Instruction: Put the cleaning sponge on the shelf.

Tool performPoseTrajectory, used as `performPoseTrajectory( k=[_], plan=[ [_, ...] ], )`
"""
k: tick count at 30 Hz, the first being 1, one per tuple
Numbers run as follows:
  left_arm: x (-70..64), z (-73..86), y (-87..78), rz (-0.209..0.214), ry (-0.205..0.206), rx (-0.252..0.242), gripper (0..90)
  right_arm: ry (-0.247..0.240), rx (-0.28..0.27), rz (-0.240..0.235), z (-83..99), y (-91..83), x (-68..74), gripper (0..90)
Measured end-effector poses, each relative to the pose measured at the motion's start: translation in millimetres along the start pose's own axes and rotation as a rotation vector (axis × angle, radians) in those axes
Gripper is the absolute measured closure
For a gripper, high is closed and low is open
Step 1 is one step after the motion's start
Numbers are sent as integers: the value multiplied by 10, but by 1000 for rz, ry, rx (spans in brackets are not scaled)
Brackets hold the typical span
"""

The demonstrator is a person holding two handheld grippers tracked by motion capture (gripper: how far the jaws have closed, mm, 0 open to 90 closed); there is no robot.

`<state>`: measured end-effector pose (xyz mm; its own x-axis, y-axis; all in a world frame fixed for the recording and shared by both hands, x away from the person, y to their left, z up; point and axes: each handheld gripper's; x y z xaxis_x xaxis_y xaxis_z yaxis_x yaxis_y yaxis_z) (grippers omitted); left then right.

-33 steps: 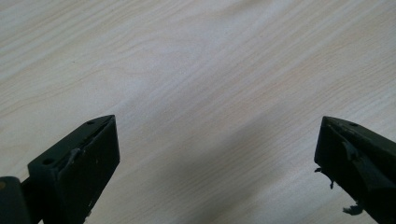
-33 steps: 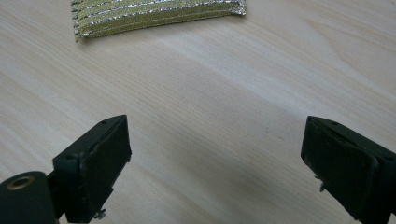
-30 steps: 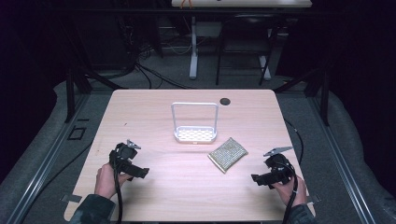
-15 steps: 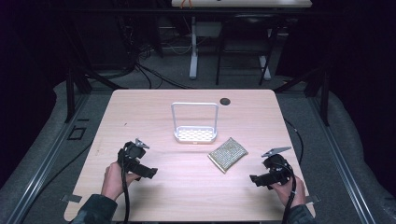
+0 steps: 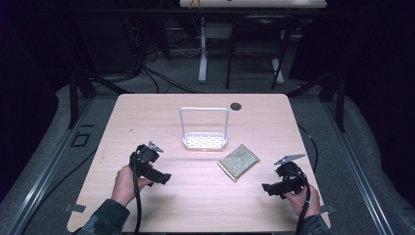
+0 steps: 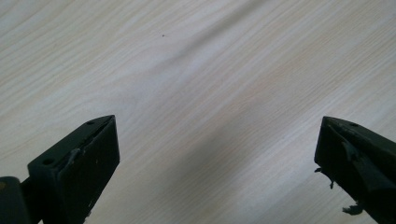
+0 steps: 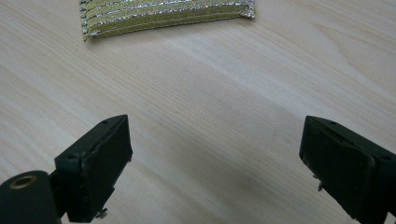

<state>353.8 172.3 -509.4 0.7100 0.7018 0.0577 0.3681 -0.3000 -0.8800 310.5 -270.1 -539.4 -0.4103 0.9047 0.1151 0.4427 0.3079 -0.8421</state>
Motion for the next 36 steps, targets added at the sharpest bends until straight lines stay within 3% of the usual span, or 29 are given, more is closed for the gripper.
performPoseTrajectory(
  k=[12, 20, 36],
  plan=[
    [-112, -239, -10, 26, 38, -26, 1, -1, 6, -2, 1, -1, 4, 90],
    [-229, -472, -21, 44, 87, -53, 1, 3, -12, -6, 1, -18, -7, 82],
    [-438, -823, 136, 81, 156, -33, 0, 22, -30, 13, -4, -33, -21, 0]
  ],
)
Point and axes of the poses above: each handheld gripper's, and its own axes: y roughly forward along the jaws, z roughly out of its underside, x roughly to its left, and after that the axes turned 7 degrees about y, right-handed
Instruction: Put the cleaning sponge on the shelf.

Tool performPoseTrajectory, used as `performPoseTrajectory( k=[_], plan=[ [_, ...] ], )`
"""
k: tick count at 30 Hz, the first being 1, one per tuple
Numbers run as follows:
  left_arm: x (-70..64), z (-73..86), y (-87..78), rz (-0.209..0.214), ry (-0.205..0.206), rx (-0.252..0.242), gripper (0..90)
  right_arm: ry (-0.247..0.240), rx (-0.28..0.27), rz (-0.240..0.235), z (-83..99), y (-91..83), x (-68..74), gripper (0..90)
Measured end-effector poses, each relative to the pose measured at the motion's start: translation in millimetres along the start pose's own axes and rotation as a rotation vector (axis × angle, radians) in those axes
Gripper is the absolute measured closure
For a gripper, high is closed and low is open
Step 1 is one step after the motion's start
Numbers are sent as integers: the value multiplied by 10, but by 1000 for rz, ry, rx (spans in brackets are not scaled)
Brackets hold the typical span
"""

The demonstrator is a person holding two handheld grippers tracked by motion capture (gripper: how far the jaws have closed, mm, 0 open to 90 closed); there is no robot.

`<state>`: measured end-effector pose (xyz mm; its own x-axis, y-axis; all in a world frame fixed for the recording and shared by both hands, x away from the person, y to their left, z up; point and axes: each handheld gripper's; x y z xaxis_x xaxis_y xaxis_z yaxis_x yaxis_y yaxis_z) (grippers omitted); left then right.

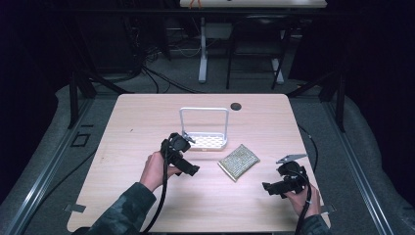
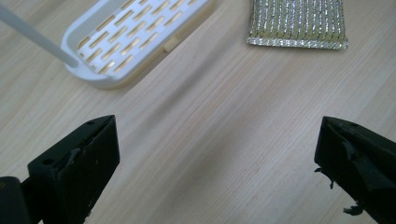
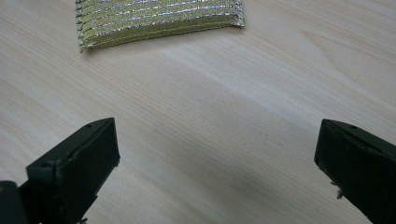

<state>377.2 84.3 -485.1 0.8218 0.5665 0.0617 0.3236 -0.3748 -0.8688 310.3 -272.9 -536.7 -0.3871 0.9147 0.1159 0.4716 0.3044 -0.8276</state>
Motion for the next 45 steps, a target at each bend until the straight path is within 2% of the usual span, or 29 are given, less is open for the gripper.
performPoseTrajectory(
  k=[4, 7, 16, 23, 26, 33, 40, 45],
  plan=[
    [-51, -103, 51, 10, 12, 5, 0, -2, 5, -6, -2, 2, 6, 0],
    [-127, -212, 112, 20, 37, 10, 0, -10, 6, -4, 0, 9, 8, 0],
    [-243, -447, 268, 52, 60, 5, 1, -12, 13, -5, 1, 9, 7, 0],
    [-392, -685, 473, 78, 100, 19, 0, -15, 24, -17, 4, 30, 10, 0],
    [-447, -749, 563, 83, 104, 22, 0, -15, 20, -20, 3, 26, 14, 2],
    [-540, -830, 773, 92, 117, 44, 0, -18, 27, -25, 4, 25, 7, 8],
    [-598, -908, 921, 87, 109, 36, 0, -22, 32, -29, 4, 31, 17, 13],
    [-641, -932, 1085, 77, 110, 76, 2, -24, 25, -29, 5, 25, 22, 14]
  ],
)
Point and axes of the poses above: each handheld gripper's, and its own axes: y roughly forward along the jaws, z roughly out of its underside, x roughly to its left, and after that the axes turned 7 degrees about y, right-handed
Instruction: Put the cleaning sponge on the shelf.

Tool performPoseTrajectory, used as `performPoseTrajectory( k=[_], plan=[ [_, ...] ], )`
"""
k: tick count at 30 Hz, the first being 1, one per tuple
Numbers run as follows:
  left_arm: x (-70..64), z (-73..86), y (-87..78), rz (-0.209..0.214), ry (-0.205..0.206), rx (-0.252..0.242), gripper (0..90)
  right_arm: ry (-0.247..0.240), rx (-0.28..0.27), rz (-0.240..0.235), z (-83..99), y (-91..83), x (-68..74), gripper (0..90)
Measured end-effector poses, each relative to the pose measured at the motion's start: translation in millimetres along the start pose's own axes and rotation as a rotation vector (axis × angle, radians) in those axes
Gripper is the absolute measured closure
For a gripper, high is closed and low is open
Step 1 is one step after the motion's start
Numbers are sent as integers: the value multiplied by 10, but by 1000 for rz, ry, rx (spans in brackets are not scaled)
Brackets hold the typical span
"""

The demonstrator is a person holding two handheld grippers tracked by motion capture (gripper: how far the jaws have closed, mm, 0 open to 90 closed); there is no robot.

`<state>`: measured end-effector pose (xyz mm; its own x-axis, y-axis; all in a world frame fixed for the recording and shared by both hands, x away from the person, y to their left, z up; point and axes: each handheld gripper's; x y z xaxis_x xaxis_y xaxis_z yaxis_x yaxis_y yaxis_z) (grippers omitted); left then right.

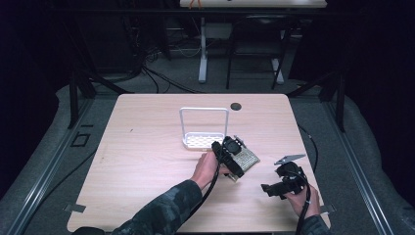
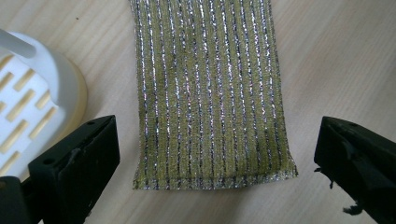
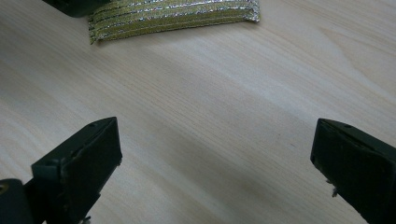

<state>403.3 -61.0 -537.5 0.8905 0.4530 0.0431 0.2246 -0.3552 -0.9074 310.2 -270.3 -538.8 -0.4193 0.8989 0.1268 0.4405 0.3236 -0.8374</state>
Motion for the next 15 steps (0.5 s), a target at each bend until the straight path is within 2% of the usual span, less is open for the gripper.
performPoseTrajectory(
  k=[4, 8, 15],
  plan=[
    [-13, -13, 67, -12, 5, 9, 10, -1, 7, -3, 2, 7, -4, 16],
    [-40, -4, 100, -22, -5, 12, 142, 2, 7, -7, 0, 6, -3, 20],
    [-61, 29, 118, -33, -16, 6, 187, -1, -3, -3, 1, 5, 5, 23]
  ],
)
Point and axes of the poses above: each handheld gripper's, and its own axes: y roughly forward along the jaws, z roughly out of its underside, x roughly to its left, and after that the axes turned 7 degrees about y, right-handed
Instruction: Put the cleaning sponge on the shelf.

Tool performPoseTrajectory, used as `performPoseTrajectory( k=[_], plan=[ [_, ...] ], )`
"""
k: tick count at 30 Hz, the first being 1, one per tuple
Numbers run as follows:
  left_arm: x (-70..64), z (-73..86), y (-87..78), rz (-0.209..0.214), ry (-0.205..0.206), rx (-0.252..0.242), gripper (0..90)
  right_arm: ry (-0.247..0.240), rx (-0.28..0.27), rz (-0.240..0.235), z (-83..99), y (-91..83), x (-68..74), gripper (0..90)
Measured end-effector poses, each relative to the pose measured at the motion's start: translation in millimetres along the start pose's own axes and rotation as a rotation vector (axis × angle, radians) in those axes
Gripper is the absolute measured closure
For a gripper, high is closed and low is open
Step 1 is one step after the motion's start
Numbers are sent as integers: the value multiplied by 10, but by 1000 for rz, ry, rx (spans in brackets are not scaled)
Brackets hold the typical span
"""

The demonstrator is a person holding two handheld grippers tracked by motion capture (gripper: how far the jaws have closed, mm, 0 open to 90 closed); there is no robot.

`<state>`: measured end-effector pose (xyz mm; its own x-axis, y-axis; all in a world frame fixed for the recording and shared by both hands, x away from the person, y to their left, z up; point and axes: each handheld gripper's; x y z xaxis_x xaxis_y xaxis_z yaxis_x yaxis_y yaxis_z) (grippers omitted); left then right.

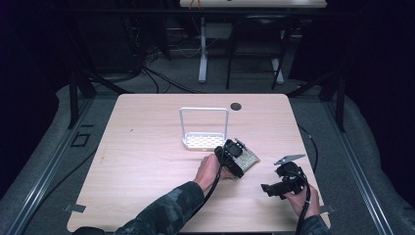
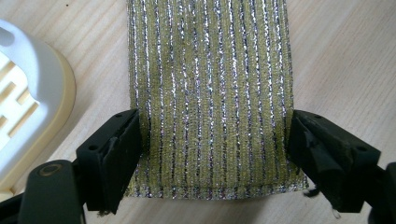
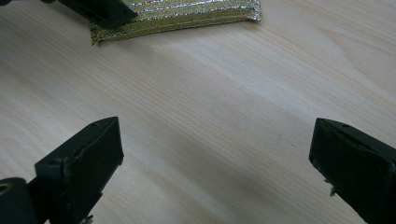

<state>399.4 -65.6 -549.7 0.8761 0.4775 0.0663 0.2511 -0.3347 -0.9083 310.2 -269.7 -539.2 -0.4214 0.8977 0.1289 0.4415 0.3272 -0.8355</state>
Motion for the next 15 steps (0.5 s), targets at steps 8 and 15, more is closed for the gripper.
performPoseTrajectory(
  k=[8, 15],
  plan=[
    [13, 26, 29, 11, -22, -1, 248, -7, 4, 4, 1, -4, 5, 26],
    [50, 46, 13, -3, -36, -10, 361, -6, 8, 4, 4, -7, 14, 30]
  ],
)
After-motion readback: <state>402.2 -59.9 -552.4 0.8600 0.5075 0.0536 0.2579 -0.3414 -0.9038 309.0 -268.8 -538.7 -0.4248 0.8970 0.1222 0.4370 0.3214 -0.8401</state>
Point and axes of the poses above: each handheld gripper's, and its own axes: y roughly forward along the jaws, z roughly out of its underside, x roughly to its left, and after that the axes turned 7 degrees about y, right-handed
